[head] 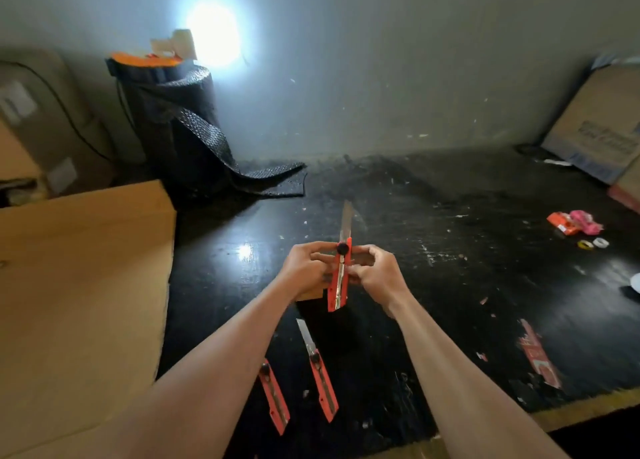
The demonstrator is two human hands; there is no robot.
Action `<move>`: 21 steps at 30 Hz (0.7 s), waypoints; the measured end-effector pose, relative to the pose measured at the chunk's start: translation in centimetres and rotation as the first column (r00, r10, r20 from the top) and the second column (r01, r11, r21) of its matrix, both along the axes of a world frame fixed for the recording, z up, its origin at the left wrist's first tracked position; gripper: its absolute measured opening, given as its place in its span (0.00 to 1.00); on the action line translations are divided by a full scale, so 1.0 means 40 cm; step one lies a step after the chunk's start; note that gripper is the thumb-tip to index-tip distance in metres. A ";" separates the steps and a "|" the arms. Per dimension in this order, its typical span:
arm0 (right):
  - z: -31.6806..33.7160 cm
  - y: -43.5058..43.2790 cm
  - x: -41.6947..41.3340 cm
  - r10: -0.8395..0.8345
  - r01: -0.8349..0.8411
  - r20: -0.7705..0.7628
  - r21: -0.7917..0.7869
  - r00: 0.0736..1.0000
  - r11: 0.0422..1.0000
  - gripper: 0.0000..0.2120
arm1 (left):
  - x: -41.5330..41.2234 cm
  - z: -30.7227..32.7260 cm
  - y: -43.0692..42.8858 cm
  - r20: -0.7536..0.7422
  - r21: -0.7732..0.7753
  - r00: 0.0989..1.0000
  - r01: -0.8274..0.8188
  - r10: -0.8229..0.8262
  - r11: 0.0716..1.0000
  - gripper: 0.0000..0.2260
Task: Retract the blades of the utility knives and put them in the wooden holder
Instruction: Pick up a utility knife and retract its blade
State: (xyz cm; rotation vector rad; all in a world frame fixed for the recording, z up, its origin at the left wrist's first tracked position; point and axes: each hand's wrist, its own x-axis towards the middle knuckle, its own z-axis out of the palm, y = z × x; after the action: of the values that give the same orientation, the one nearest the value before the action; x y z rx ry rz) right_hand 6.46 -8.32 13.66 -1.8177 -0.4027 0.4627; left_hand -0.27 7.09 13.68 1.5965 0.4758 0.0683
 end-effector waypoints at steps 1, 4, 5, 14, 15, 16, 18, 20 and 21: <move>0.026 0.015 -0.003 0.017 -0.017 0.023 0.010 1.000 1.000 0.11 | -0.013 0.030 0.014 0.025 -0.001 1.000 -0.002 0.002 1.000 0.19; 0.102 0.062 -0.014 0.069 -0.074 0.092 0.050 0.993 0.996 0.13 | -0.049 0.114 0.055 0.087 -0.028 0.996 -0.021 0.024 0.999 0.21; 0.125 0.078 -0.017 0.084 -0.092 0.112 0.069 0.990 0.993 0.14 | -0.059 0.139 0.068 0.109 -0.027 0.993 -0.032 0.034 0.999 0.21; 0.272 0.212 -0.001 0.101 -0.126 0.457 0.025 0.884 0.992 0.19 | -0.072 0.289 0.143 0.271 -0.040 0.940 -0.202 0.205 0.979 0.21; 0.284 0.222 0.006 0.102 -0.125 0.486 0.015 0.868 0.992 0.16 | -0.068 0.299 0.148 0.282 -0.038 0.936 -0.210 0.212 0.977 0.20; 0.294 0.230 0.013 0.100 -0.122 0.506 0.011 0.857 0.992 0.14 | -0.064 0.307 0.150 0.291 -0.034 0.932 -0.217 0.217 0.976 0.20; 0.314 0.243 0.031 0.089 -0.116 0.530 0.019 0.843 0.993 0.12 | -0.056 0.323 0.155 0.306 -0.027 0.924 -0.230 0.227 0.973 0.18; 0.327 0.252 0.050 0.084 -0.123 0.524 0.040 0.848 0.992 0.12 | -0.045 0.335 0.160 0.321 -0.033 0.919 -0.233 0.231 0.972 0.17; 0.334 0.253 0.056 0.092 -0.130 0.519 0.038 0.850 0.991 0.11 | -0.039 0.338 0.164 0.323 -0.037 0.917 -0.236 0.235 0.971 0.17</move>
State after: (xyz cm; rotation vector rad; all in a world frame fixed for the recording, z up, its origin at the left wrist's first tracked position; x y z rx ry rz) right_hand 8.71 1.82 27.01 -1.8393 -0.8883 0.0213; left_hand -1.81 13.66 27.19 1.4875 0.4053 0.5096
